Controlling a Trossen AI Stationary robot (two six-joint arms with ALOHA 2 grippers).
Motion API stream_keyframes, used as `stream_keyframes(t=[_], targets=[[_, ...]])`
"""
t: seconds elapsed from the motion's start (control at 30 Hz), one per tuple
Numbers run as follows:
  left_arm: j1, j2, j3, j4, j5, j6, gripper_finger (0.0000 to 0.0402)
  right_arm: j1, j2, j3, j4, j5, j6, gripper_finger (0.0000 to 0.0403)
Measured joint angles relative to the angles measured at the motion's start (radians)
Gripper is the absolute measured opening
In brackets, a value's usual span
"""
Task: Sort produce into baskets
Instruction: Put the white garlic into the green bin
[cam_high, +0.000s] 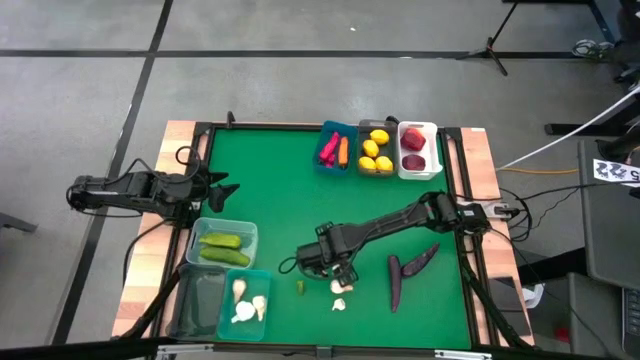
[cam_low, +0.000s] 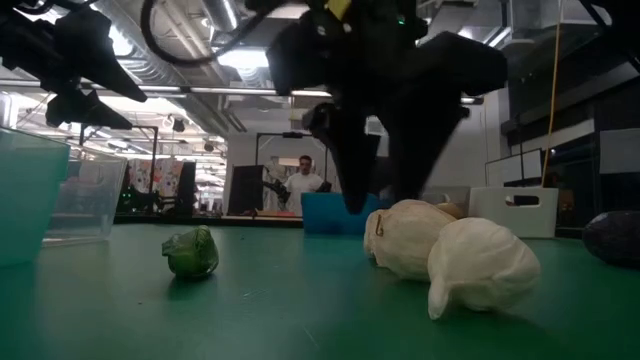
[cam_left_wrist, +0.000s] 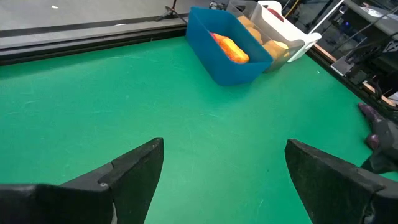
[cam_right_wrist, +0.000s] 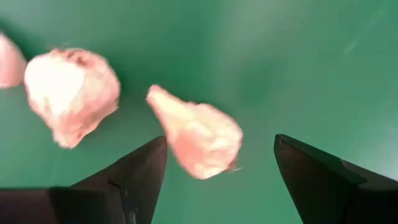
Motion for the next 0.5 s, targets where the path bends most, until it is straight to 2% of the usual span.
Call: stream_keyframes(t=[0.23, 0.5], targets=[[0.0, 0.0, 0.0, 0.0, 0.0, 0.0, 0.0329, 0.022, 0.0, -0.016, 0.016, -0.023, -0.01, 0.0294], [0.0, 0.0, 0.0, 0.0, -0.001, 0.0, 0.0329, 0.021, 0.0, -0.086, 0.135, -0.022, -0.029, 0.0294]])
